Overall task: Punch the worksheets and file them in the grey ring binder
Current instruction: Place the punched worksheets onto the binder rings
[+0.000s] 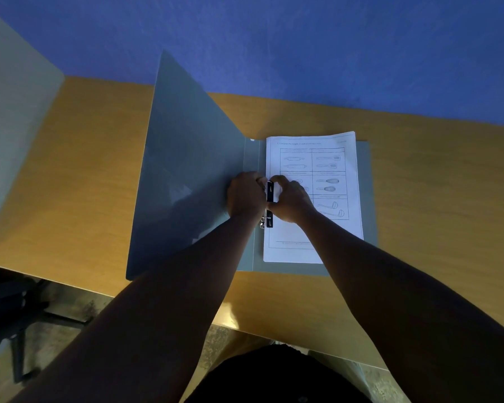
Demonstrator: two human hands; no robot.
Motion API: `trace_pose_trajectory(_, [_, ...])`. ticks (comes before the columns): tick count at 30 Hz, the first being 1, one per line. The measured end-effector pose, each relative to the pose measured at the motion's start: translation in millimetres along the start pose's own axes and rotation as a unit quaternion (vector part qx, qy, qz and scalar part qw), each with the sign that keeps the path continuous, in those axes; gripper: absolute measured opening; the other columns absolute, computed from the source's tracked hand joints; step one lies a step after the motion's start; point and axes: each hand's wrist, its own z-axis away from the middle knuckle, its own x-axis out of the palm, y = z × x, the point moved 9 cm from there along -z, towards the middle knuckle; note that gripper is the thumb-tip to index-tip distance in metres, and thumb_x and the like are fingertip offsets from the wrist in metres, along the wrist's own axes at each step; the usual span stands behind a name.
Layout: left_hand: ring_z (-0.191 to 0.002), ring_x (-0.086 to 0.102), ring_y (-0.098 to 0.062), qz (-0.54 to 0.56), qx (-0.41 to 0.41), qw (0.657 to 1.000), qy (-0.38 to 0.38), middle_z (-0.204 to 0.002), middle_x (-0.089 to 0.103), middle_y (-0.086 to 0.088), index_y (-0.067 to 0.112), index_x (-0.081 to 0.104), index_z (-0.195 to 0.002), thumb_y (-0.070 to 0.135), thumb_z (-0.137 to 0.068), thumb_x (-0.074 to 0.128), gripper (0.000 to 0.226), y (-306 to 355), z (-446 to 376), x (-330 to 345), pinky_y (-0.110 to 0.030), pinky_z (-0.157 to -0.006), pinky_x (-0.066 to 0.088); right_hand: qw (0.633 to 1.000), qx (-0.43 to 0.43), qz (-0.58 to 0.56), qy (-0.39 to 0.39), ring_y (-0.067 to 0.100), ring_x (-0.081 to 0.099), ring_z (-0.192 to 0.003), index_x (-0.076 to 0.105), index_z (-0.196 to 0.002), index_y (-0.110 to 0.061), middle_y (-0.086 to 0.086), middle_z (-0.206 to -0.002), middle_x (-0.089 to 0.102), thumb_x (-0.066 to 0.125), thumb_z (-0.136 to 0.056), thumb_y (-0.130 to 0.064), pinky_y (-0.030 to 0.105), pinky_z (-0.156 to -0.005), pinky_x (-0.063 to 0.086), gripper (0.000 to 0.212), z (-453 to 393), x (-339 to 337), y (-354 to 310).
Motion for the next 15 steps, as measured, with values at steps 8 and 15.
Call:
trace_pose_trajectory(8, [-0.078,0.067,-0.021,0.007,-0.001,1.000,-0.010,-0.086,0.074,-0.004,0.014,0.076,-0.087,0.013,-0.090,0.058,0.018,4,2,-3,-0.023,-0.063,0.044,0.992,0.068,-0.100,-0.018,0.026,0.058,-0.113,0.029,-0.148,-0.020,0.009,-0.121,0.064,0.073,-0.080,-0.032,0.028,-0.082,0.047,0.082,2,-11,16])
trace_pose_trajectory(15, [-0.072,0.062,-0.020,-0.015,-0.006,1.000,-0.016,-0.078,0.069,-0.003,0.017,0.071,-0.077,0.009,-0.089,0.054,0.022,6,4,-5,-0.025,-0.064,0.044,0.977,0.126,-0.141,0.095,0.023,0.060,-0.108,0.042,-0.138,-0.012,0.006,-0.126,0.062,0.067,-0.085,-0.015,0.011,-0.064,0.042,0.058,28,-44,52])
